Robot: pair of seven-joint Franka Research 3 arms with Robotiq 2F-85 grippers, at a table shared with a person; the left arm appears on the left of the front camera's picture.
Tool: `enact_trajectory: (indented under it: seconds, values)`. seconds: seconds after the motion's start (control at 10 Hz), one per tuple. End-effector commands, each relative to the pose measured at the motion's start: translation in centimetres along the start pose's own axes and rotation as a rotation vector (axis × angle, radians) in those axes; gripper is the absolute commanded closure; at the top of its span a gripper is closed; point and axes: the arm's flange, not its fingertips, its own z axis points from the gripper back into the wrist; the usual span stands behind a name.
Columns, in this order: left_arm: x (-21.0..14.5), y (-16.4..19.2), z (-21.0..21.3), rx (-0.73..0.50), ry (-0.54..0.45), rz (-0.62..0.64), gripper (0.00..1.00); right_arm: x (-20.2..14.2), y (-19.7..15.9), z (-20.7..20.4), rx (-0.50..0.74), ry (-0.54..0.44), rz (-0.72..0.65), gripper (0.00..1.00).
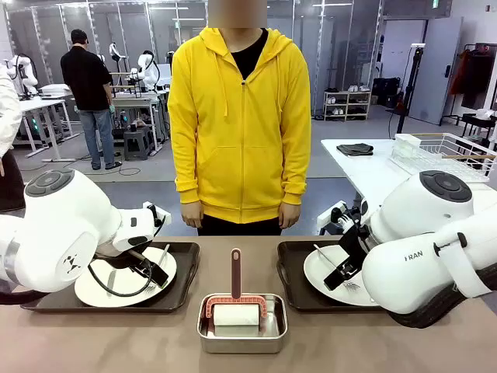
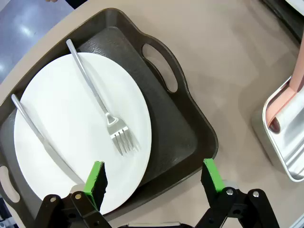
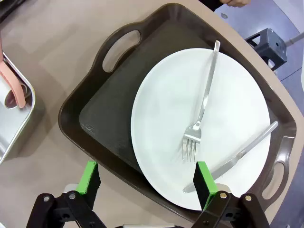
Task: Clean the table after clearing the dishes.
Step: When the left (or right) Handle tray is removed, use the left hand (or right hand) to clean the left (or right) side of the table with the Lint Roller.
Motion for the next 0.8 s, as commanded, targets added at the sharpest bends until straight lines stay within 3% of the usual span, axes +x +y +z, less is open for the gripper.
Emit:
enact_trajectory:
  seconds: [0.0, 0.7]
  values:
    - [0.00, -0.01, 0.00, 0.000, 0.000, 0.000, 0.00, 0.00, 0.00, 0.00, 0.000, 0.000, 0.000, 0.00]
    - [0.00, -0.01, 0.00, 0.000, 0.000, 0.000, 0.00, 0.00, 0.00, 0.00, 0.000, 0.000, 0.000, 0.00]
